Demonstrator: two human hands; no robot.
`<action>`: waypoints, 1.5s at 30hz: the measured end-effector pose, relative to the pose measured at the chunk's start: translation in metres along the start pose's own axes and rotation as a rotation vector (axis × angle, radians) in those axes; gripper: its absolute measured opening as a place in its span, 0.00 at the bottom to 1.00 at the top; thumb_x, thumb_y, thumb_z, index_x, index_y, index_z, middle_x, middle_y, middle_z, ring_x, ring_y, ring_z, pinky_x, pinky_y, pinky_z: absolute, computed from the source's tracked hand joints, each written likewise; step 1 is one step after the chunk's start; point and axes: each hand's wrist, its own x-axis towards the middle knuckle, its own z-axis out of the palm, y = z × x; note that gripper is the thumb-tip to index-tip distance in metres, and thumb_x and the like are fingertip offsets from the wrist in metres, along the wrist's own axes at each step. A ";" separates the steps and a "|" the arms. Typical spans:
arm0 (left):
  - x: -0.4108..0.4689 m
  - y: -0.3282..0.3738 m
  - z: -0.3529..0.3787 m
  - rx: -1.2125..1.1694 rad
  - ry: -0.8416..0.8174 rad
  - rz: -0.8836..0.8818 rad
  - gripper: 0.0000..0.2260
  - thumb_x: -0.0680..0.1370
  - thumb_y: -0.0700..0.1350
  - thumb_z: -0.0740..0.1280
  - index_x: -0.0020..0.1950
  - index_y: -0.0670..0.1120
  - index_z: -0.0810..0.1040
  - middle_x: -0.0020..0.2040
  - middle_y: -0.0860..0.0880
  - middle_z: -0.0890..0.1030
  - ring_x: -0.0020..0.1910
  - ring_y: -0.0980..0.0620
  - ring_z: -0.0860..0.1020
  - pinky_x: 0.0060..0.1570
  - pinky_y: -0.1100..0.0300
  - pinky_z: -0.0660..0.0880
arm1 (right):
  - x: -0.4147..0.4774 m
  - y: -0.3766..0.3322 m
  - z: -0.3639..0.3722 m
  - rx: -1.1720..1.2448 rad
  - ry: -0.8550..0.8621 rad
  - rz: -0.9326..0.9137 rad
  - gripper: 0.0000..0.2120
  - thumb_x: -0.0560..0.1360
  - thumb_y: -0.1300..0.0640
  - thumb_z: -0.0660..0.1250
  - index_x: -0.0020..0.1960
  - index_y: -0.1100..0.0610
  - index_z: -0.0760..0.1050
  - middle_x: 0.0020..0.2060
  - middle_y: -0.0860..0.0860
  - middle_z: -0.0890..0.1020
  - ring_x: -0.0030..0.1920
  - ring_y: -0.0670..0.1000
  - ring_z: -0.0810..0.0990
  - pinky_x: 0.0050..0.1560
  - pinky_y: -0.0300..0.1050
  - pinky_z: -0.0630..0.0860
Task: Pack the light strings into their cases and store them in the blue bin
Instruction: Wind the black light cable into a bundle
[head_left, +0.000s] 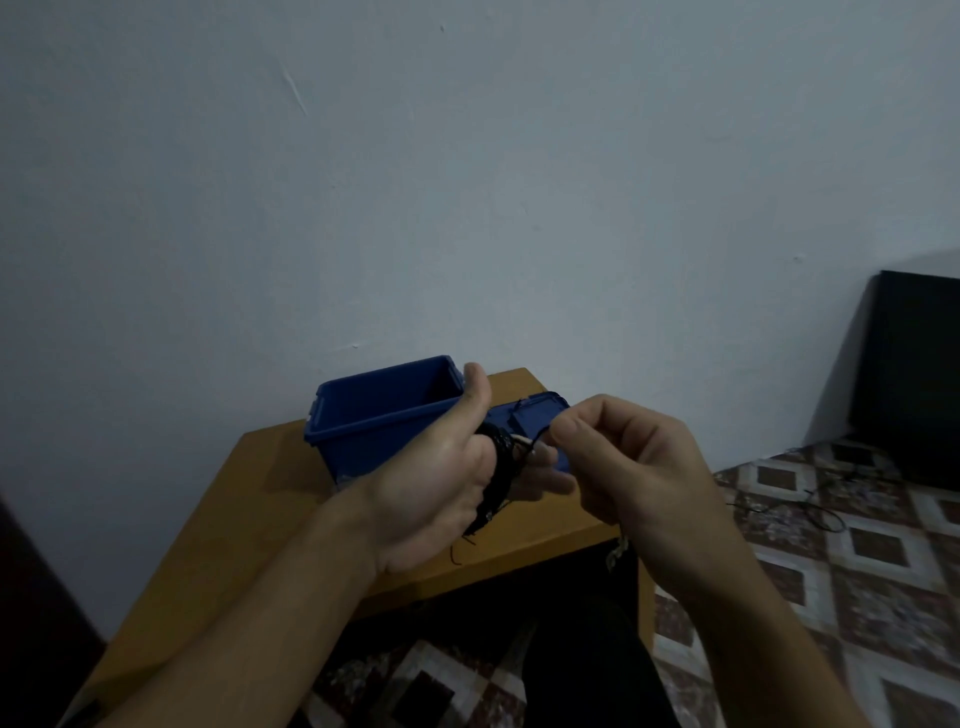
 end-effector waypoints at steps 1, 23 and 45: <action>-0.001 0.001 0.002 0.019 -0.016 0.002 0.47 0.76 0.75 0.39 0.71 0.41 0.73 0.69 0.43 0.78 0.73 0.45 0.70 0.77 0.48 0.53 | 0.000 -0.001 0.001 0.020 -0.001 0.000 0.11 0.80 0.60 0.64 0.45 0.69 0.76 0.23 0.46 0.75 0.21 0.41 0.69 0.24 0.33 0.66; -0.017 0.013 0.016 0.204 -0.134 -0.079 0.51 0.74 0.73 0.35 0.38 0.33 0.81 0.21 0.44 0.73 0.21 0.51 0.72 0.51 0.58 0.78 | 0.005 0.013 -0.002 -0.142 0.000 0.002 0.09 0.79 0.59 0.67 0.46 0.65 0.80 0.23 0.42 0.73 0.23 0.39 0.69 0.26 0.28 0.64; -0.015 0.004 0.000 -0.273 -0.236 0.283 0.45 0.78 0.71 0.40 0.35 0.36 0.81 0.20 0.46 0.74 0.21 0.49 0.74 0.57 0.36 0.57 | 0.005 0.025 -0.004 -0.299 -0.159 0.179 0.08 0.82 0.56 0.64 0.50 0.55 0.81 0.43 0.53 0.86 0.45 0.55 0.84 0.46 0.47 0.80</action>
